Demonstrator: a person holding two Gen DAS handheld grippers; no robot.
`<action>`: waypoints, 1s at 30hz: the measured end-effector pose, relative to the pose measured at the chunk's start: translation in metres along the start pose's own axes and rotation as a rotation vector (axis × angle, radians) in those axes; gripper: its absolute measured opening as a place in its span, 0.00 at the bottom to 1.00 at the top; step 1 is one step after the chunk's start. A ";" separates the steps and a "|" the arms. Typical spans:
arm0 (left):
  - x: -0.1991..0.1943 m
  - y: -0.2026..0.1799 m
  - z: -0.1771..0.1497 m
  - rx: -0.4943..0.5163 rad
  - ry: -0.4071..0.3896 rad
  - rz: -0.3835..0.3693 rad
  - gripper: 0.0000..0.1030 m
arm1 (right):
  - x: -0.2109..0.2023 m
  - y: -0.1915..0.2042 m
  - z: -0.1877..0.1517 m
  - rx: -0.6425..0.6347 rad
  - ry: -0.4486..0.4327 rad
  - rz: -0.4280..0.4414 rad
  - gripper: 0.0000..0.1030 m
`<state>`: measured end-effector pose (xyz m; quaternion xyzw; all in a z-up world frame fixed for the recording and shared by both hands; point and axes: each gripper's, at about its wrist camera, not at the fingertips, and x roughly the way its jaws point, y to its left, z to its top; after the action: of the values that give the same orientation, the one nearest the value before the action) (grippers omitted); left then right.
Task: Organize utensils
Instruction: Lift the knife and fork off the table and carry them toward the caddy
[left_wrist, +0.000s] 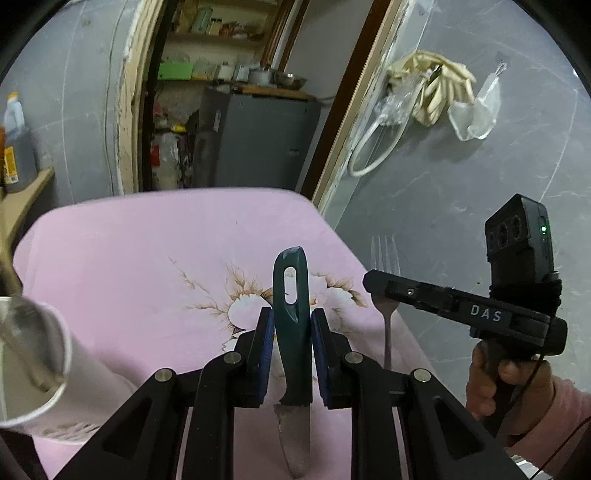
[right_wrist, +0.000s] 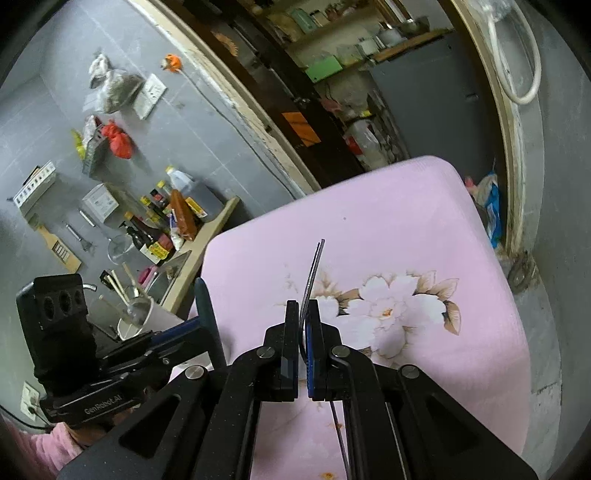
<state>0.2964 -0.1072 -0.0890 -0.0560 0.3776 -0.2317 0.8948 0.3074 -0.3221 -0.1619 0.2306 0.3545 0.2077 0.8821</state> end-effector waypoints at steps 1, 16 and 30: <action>-0.004 -0.001 -0.001 0.003 -0.010 0.000 0.18 | -0.003 0.004 -0.001 -0.014 -0.008 0.003 0.03; -0.028 -0.004 -0.016 0.045 -0.042 -0.052 0.01 | -0.022 0.032 -0.014 -0.076 -0.045 -0.017 0.03; 0.095 0.007 -0.004 -0.025 0.239 -0.079 0.43 | -0.025 -0.013 -0.011 0.032 -0.043 -0.077 0.04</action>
<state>0.3534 -0.1438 -0.1556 -0.0541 0.4820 -0.2669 0.8328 0.2856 -0.3429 -0.1623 0.2350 0.3472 0.1628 0.8932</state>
